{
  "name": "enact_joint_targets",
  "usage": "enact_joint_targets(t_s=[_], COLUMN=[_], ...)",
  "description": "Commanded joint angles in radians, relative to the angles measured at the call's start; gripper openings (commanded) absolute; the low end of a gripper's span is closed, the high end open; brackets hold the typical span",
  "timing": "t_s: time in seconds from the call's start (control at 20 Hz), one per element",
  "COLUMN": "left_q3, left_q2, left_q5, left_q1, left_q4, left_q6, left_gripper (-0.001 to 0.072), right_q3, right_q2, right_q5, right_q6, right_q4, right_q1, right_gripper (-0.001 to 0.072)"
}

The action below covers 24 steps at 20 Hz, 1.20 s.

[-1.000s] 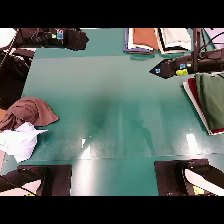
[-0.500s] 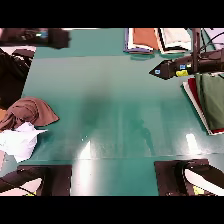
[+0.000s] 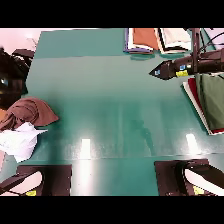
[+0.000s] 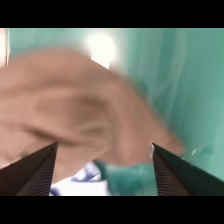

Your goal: Fold the shirts.

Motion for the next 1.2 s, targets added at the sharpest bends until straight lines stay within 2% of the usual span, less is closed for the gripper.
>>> enact_joint_targets(t_s=[0.0,0.15,0.25,0.3,0.35,0.4,0.55,0.7,0.95,1.15], left_q3=[-0.208,-0.263,-0.264,-0.264,-0.262,-0.256,-0.171,0.026,0.355,0.411], left_q2=[0.006,0.006,0.006,0.006,0.006,0.008,0.059,0.194,0.321,0.302], left_q5=[0.143,0.256,0.273,0.271,0.266,0.264,0.246,0.245,0.195,0.203], left_q1=[0.097,0.105,0.105,0.105,0.105,0.105,0.105,0.041,-0.269,-0.563], left_q4=[0.018,0.016,0.015,0.015,0.015,0.014,-0.028,-0.053,-0.054,-0.053], left_q6=[-0.019,-0.025,-0.029,-0.045,-0.043,-0.043,-0.043,-0.043,-0.043,-0.055], left_gripper=[0.0662,0.0661,0.0658,0.0477,0.0174,0.0041,0.0031,0.003,0.0028,0.0028], right_q3=[0.001,0.0,0.001,0.001,0.001,0.001,0.027,0.153,0.378,0.506], right_q2=[0.0,0.0,0.0,0.0,0.0,0.0,0.001,0.001,0.0,0.0], right_q5=[0.001,0.0,0.0,0.0,0.0,0.0,0.0,-0.002,-0.066,-0.096], right_q6=[0.0,0.0,0.0,0.0,0.0,0.0,0.0,0.0,0.0,0.0], right_q4=[0.0,0.0,0.0,0.0,0.001,0.001,0.002,0.001,-0.003,-0.09], right_q1=[0.0,0.0,0.0,0.0,0.0,0.0,0.0,-0.009,-0.009,-0.011], right_gripper=[0.0019,0.0019,0.0019,0.0019,0.0019,0.0019,0.0019,0.0019,0.0018,0.0019])
